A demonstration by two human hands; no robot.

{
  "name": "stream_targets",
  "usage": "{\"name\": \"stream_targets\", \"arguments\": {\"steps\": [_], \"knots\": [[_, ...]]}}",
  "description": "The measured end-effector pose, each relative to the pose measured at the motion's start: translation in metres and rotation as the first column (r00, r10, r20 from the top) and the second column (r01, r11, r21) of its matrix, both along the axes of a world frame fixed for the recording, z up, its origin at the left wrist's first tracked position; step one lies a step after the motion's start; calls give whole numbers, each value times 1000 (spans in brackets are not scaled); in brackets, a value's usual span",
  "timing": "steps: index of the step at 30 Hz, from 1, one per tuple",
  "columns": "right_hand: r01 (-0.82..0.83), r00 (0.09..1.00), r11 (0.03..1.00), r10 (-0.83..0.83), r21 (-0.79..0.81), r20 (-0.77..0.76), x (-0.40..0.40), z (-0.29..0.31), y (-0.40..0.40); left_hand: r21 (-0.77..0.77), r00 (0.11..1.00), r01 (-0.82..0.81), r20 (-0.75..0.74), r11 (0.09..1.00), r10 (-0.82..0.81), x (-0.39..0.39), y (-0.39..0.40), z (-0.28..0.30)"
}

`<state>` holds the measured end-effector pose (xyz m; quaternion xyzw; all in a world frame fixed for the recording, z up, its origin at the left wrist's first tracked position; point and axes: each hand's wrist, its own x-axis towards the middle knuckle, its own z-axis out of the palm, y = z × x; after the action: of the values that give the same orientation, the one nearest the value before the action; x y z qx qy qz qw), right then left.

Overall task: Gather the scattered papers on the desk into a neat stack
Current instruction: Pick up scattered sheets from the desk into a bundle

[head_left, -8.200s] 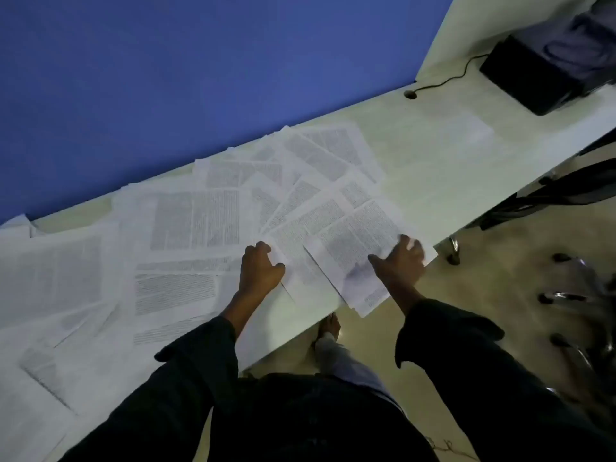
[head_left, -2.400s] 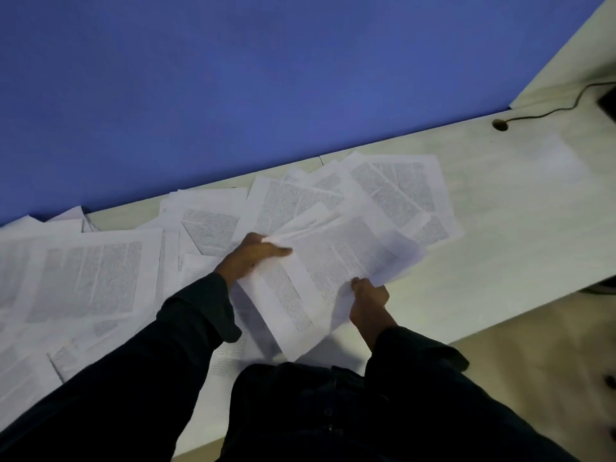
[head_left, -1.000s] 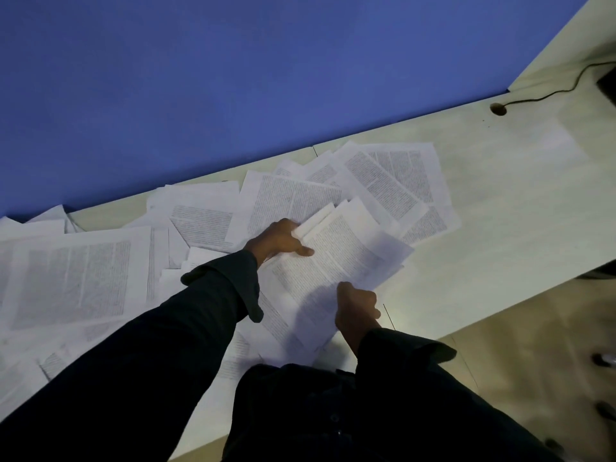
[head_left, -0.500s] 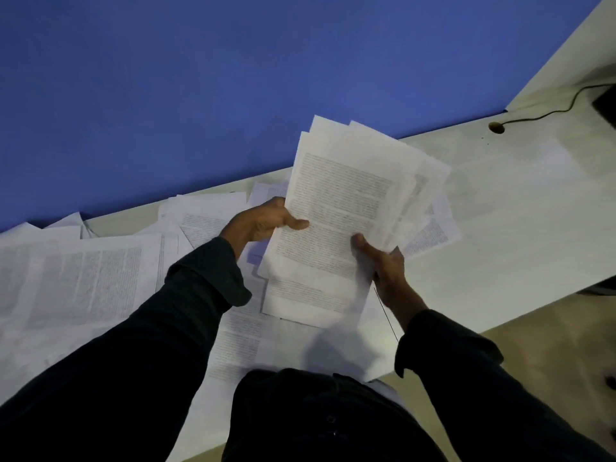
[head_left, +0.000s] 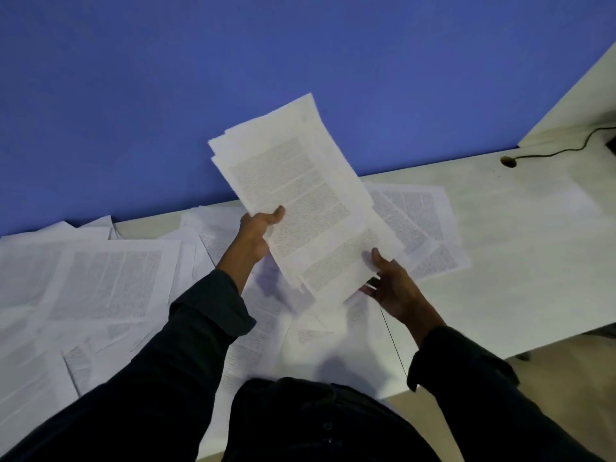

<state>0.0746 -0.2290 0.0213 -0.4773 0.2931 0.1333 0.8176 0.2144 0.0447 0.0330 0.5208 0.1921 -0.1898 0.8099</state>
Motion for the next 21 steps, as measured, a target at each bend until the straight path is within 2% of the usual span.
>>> {"name": "stream_targets", "arguments": {"steps": [3, 5, 8, 14, 16, 19, 21], "knots": [[22, 1000, 983, -23, 180, 2, -10, -13, 13, -19, 993, -57, -104, 998, 55, -25, -9, -18], [-3, 1000, 980, -1, 201, 19, -12, -18, 23, -6, 978, -77, -195, 997, 75, -50, -20, -34], [34, 997, 998, -30, 56, -74, -18, -29, 33, -26, 947, -109, -306, 994, 96, -86, -31, -54], [59, 984, 998, -64, -31, -166, -28, -45, 45, -5, 922, -84, -379, 996, 76, -117, -26, -60], [10, 990, 998, -18, -57, -143, -30, -42, 38, -13, 934, -54, -355, 998, 46, -112, -9, -45], [-112, 988, 982, 95, -150, -121, -34, -34, 13, -67, 943, -91, -326, 994, 64, -87, 43, -16], [-160, 983, 975, 144, -152, -112, -33, -31, -4, -85, 950, -18, -312, 996, -9, -65, 84, 4]]}}
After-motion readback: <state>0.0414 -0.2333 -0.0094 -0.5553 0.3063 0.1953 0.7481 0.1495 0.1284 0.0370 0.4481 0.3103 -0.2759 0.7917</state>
